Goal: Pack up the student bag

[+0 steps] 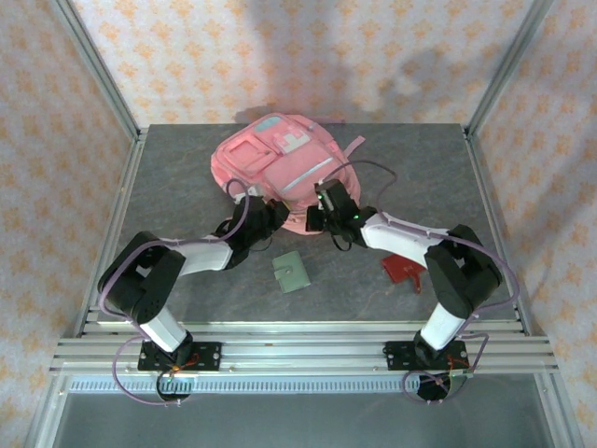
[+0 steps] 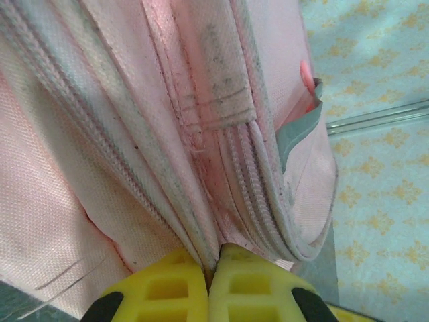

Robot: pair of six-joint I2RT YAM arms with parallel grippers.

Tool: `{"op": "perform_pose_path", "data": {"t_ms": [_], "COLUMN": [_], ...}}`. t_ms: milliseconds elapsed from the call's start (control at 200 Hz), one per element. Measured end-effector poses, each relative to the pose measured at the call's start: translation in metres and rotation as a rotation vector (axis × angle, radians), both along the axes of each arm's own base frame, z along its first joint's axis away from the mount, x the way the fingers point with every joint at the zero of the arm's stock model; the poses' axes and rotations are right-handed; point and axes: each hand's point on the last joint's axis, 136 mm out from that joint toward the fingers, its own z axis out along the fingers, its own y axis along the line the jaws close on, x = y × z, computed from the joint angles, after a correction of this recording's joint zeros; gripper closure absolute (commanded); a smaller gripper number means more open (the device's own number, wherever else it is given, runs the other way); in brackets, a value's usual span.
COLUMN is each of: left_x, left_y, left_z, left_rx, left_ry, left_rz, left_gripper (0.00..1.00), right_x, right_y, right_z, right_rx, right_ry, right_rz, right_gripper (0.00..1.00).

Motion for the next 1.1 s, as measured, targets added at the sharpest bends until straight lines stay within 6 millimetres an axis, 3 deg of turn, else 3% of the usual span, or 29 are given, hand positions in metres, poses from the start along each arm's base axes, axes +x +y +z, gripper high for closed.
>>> {"op": "perform_pose_path", "data": {"t_ms": [175, 375, 556, 706, 801, 876, 966, 1101], "left_x": [-0.008, -0.013, -0.014, -0.015, -0.012, -0.008, 0.001, 0.019], "left_y": [0.008, -0.001, -0.042, -0.078, -0.085, -0.078, -0.058, -0.012], "left_z": [0.003, 0.002, 0.01, 0.015, 0.014, 0.012, 0.006, -0.002], "left_rx": [0.031, 0.063, 0.079, 0.08, 0.105, 0.128, 0.134, 0.115], "left_ry": [0.002, 0.002, -0.009, -0.026, -0.029, -0.025, 0.0, 0.036], "left_rz": [-0.026, -0.106, -0.299, -0.45, -0.491, -0.488, -0.455, -0.358], "left_gripper": [1.0, 1.0, 1.0, 1.0, 1.0, 1.0, 1.0, 1.0], "right_x": [0.019, 0.014, -0.006, -0.032, -0.047, -0.056, -0.063, -0.059], "right_y": [-0.039, -0.051, -0.084, -0.106, -0.102, -0.088, -0.065, -0.025], "right_z": [-0.007, -0.005, 0.007, 0.005, 0.003, 0.003, 0.004, 0.004], "right_rx": [-0.004, -0.012, -0.009, -0.001, 0.015, 0.034, 0.056, 0.07], "right_ry": [0.014, 0.006, -0.038, -0.03, -0.022, -0.014, -0.017, -0.007], "right_rz": [-0.095, -0.118, -0.196, -0.243, -0.23, -0.198, -0.146, -0.075], "right_gripper": [1.0, 1.0, 1.0, 1.0, 1.0, 1.0, 1.0, 1.0]}}
